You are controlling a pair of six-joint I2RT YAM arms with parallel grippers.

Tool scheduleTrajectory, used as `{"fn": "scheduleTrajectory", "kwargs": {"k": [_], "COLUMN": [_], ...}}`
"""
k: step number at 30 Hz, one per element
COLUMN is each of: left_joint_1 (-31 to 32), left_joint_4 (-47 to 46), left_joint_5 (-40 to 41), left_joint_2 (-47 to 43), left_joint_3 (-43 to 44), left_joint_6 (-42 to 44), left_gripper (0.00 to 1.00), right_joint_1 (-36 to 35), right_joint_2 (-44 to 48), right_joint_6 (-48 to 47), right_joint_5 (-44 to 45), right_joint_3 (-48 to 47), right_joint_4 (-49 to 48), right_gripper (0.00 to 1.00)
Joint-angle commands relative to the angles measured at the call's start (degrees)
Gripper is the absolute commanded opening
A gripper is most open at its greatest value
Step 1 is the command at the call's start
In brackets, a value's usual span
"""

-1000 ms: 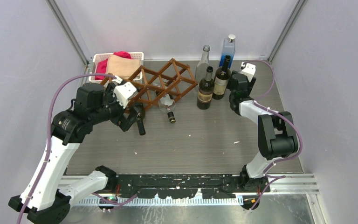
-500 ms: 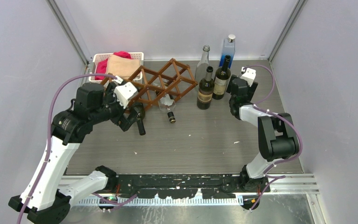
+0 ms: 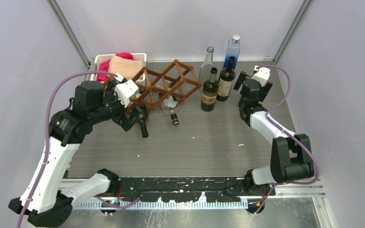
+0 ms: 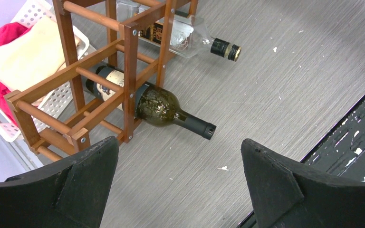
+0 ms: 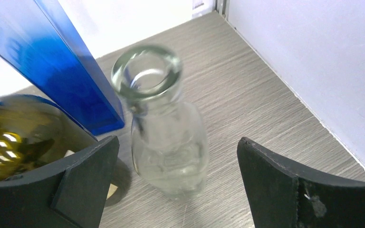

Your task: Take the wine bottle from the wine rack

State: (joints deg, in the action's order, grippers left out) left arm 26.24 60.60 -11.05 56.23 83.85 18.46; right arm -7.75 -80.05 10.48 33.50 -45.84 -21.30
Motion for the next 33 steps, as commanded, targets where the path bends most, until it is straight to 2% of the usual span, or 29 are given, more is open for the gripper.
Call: {"fn": "scheduleTrajectory", "kwargs": {"k": [1, 6, 10, 12, 15, 17, 20, 24, 28, 33], "left_joint_1": [-0.1, -0.3, -3.1, -6.7, -13.2, -16.7, -20.5, -24.9, -29.7, -32.5], "left_joint_4": [1.9, 1.9, 2.1, 2.2, 2.2, 2.3, 1.5, 0.4, 0.9, 2.5], "left_joint_5": [1.3, 3.2, 3.4, 1.5, -2.3, -4.4, -6.3, -8.1, -11.0, -13.7], "left_joint_2": [2.3, 3.6, 6.1, 7.4, 9.4, 10.4, 10.7, 10.4, 10.5, 10.4], "left_joint_3": [5.1, 6.4, 7.4, 7.9, 8.2, 7.8, 5.6, 2.2, 1.8, 1.8], "left_joint_6": [-1.3, -2.2, -2.9, -2.9, -2.7, -1.8, -0.5, 1.0, 2.8, 5.4], "left_gripper": [1.0, 1.0, 1.0, 1.0, 0.99, 0.99, 0.98, 0.97, 0.96, 0.95], "right_joint_1": [0.2, 0.1, -2.5, -7.4, -19.9, -26.9, -36.2, -47.3, -51.3, -52.9], "right_joint_2": [8.7, 18.8, 20.2, 19.5, 17.1, 14.2, 9.2, -1.7, -15.5, -26.4], "right_joint_6": [2.6, 7.1, 11.6, 11.8, 10.8, 12.9, 17.6, 18.8, 22.4, 24.3], "right_joint_5": [0.4, -4.1, -10.3, -11.0, -8.5, -10.0, -15.6, -17.2, -21.8, -23.2], "right_joint_3": [-1.2, -8.0, -21.1, -26.6, -31.8, -34.8, -34.6, -35.3, -40.7, -46.3], "right_joint_4": [3.8, 14.8, 33.0, 38.1, 43.0, 46.3, 45.1, 39.5, 37.9, 36.8], "right_gripper": [1.0, 1.0, 1.0, 1.0, 1.0, 0.99, 0.93, 0.92, 0.89, 0.87]}}
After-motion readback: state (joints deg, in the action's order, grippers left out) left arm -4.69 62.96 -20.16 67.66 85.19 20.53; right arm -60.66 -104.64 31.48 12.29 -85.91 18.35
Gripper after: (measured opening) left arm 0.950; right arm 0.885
